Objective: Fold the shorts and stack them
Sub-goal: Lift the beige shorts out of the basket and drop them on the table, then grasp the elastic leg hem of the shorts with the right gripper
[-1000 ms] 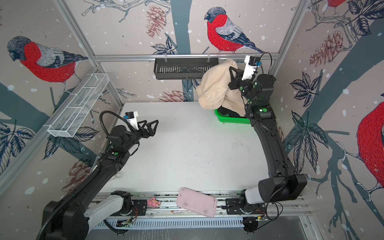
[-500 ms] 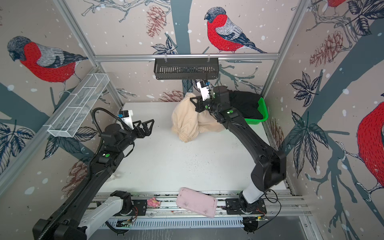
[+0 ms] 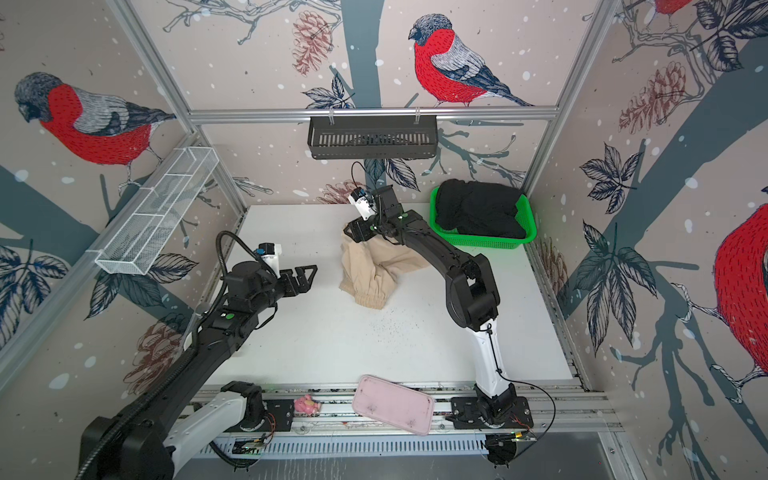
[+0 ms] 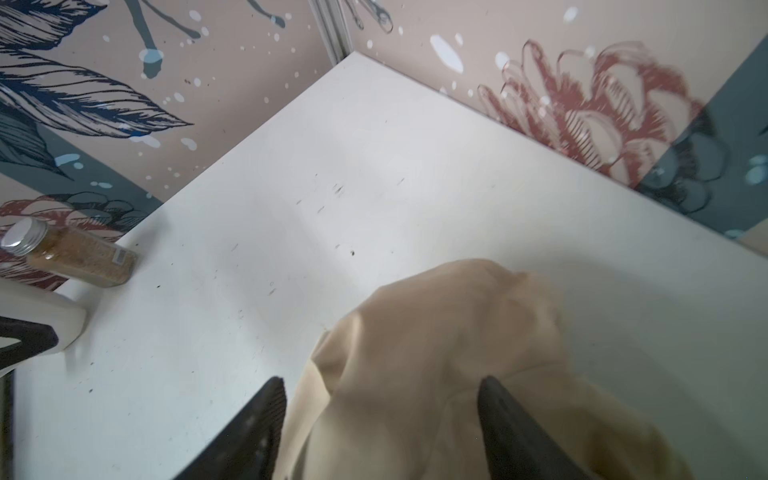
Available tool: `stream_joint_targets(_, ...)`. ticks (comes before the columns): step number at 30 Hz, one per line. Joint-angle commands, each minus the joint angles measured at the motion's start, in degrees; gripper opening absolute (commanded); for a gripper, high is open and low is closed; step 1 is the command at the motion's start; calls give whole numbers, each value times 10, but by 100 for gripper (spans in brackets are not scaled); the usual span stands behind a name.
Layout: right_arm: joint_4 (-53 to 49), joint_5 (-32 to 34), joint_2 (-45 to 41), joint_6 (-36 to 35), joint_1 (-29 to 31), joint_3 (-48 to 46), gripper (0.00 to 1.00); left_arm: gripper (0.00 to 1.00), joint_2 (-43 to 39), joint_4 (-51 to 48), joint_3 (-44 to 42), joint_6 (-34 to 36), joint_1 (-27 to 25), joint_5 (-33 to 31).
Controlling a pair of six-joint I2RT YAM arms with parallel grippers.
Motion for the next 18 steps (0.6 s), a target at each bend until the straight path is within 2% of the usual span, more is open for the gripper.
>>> stream_joint_targets(1, 66, 108, -86, -23, 8, -84, 82, 99, 12, 1, -2, -9, -1, -28)
stream_joint_targets(6, 143, 209, -275, -20, 30, -343, 86, 99, 40, 13, -2, -13, -1, -31)
stream_joint_targets(10, 175, 316, -409, -14, 111, -539, 89, 99, 43, 11, 3, -8, -2, -38)
stream_joint_targets(14, 237, 365, -472, 52, 183, -685, 89, 99, 27, 31, -13, -8, -4, -38)
stream_joint_targets(18, 322, 394, -464, 109, 226, -766, 90, 99, 14, 31, -24, -1, -5, -47)
